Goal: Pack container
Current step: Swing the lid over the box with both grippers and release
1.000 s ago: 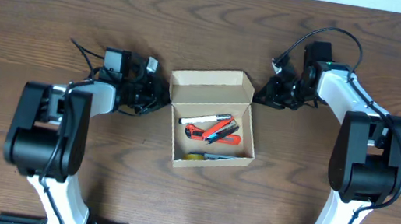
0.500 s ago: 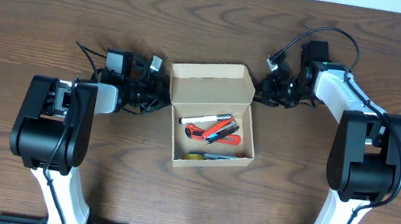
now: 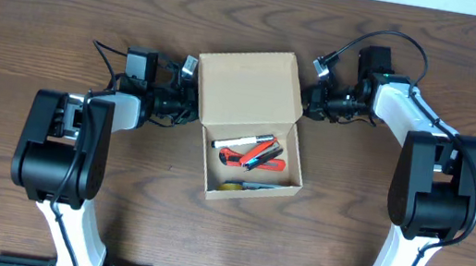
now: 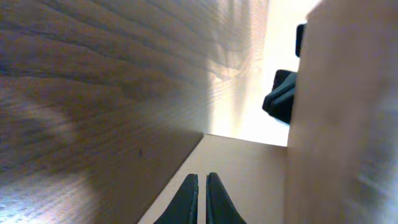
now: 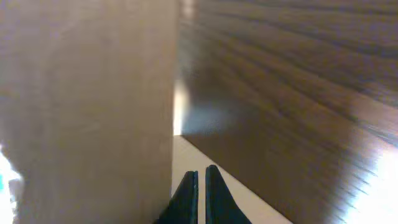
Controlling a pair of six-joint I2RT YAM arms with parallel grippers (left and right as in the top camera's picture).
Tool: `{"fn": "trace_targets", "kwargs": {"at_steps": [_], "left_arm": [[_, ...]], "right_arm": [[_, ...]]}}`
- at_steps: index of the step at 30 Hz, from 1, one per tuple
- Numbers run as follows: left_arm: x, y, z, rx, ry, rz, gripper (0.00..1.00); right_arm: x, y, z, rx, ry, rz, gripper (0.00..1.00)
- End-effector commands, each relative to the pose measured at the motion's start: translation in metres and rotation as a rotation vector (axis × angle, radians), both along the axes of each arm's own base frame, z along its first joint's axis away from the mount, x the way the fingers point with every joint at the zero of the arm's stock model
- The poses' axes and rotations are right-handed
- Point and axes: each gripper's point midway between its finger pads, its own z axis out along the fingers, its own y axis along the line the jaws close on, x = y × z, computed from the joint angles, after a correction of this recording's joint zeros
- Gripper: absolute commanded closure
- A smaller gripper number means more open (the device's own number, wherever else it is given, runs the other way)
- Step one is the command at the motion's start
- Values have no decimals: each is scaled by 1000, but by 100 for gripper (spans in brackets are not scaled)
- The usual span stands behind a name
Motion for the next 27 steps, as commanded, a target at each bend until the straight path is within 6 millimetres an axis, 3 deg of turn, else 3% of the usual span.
{"fn": "trace_targets", "kwargs": {"at_steps": [1,7,15,20,27], "left_arm": [[2,-6,36,-39,-83,-35,94],[-3,-14,70,-59,-165,-66,94],[-21,-32,110,-76,-239,-125,94],[-45,-50,117,-61,-269,-204,94],[-81,-53,100,77,-269,-278,94]], "right_arm": [[-8,14,18,149,-20,58,99],[-7,11,30,219,-14,55,99],[-1,-5,29,218,-7,13,99],[5,-19,27,205,-11,-24,99],[12,-42,17,147,-2,-84,99]]}}
